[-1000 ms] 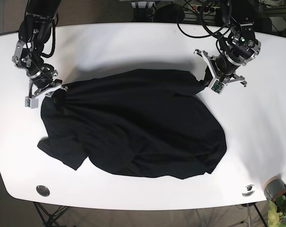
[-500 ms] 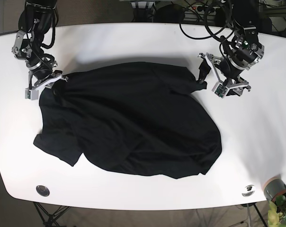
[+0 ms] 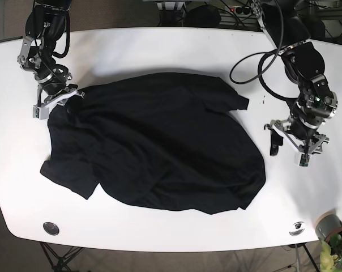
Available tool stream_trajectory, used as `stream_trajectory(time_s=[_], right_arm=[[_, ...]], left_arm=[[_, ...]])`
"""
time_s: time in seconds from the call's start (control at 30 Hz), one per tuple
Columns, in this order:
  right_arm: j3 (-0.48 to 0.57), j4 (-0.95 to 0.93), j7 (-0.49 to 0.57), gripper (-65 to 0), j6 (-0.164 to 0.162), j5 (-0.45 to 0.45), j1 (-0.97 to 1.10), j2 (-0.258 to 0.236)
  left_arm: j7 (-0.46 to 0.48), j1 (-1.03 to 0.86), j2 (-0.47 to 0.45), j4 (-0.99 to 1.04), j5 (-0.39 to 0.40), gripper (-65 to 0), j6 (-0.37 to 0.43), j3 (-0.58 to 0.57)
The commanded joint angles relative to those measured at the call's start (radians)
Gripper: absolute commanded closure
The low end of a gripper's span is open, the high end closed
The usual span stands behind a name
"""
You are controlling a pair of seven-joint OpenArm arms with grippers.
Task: Fold the T-shirt properly
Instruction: 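Move the left gripper to the opposite shirt corner and grasp it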
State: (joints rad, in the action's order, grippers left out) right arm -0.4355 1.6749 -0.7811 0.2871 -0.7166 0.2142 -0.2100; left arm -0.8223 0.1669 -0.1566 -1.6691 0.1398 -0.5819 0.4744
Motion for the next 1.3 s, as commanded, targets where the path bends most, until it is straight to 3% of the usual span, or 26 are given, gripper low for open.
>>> stream_trajectory(time_s=[0.0,0.27,0.6,1.03,1.2,1.27], right_arm=[[-0.006,0.021,0.024,-2.1,0.007,-0.019,-0.009,-0.015],[-0.006,0.021,0.024,-2.1,0.007,-0.018,-0.009,-0.015],[-0.006,0.021,0.024,-2.1,0.007,-0.018,-0.028,-0.015],[-0.006,0.021,0.024,-2.1,0.007,-0.018,-0.028,-0.015],[-0.007,0.021,0.024,-2.1,0.007,-0.018,-0.028,-0.015],[-0.007,0.021,0.024,-2.1,0.007,-0.018,-0.028,-0.015]], left_arm=[[0.022,0.089,-0.034,0.126,-0.018,-41.5,0.006,0.054],[0.031,0.316,-0.085,0.534,-0.072,-41.5,0.006,0.070],[0.206,0.452,-0.085,0.920,-0.073,-41.5,0.006,0.066],[0.329,0.477,-0.028,1.130,-0.072,-41.5,0.006,0.066],[0.441,0.477,-0.004,1.222,-0.075,-41.0,0.007,0.031],[0.481,0.475,-0.001,1.233,-0.073,-36.9,0.029,-0.003]])
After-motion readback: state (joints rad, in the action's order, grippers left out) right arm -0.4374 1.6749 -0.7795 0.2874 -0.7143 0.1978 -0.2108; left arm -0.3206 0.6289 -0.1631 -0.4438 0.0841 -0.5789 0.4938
